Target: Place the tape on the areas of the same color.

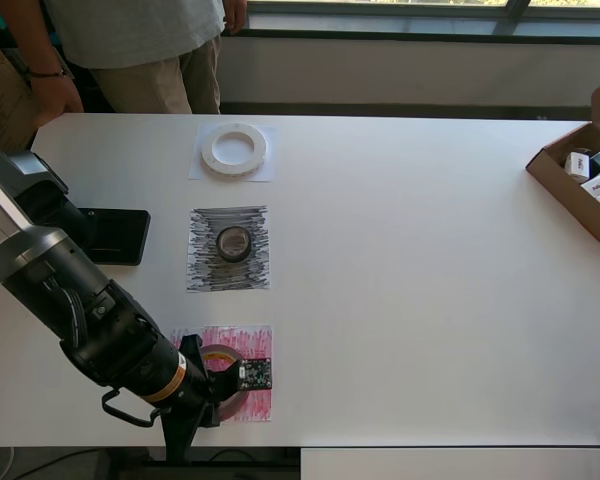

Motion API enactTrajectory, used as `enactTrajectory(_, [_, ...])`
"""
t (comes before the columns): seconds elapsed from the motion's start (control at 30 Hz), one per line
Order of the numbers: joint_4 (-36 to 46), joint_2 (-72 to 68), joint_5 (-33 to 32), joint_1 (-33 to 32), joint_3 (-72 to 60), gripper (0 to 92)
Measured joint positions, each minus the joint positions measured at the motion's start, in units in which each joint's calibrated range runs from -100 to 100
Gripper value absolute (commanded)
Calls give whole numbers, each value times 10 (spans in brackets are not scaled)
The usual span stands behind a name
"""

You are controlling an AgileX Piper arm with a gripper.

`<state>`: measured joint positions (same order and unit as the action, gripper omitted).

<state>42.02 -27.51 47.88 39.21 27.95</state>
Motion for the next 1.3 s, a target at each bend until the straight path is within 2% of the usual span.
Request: enactTrajectory(1.3, [-1,-29,-9,-24,9,0])
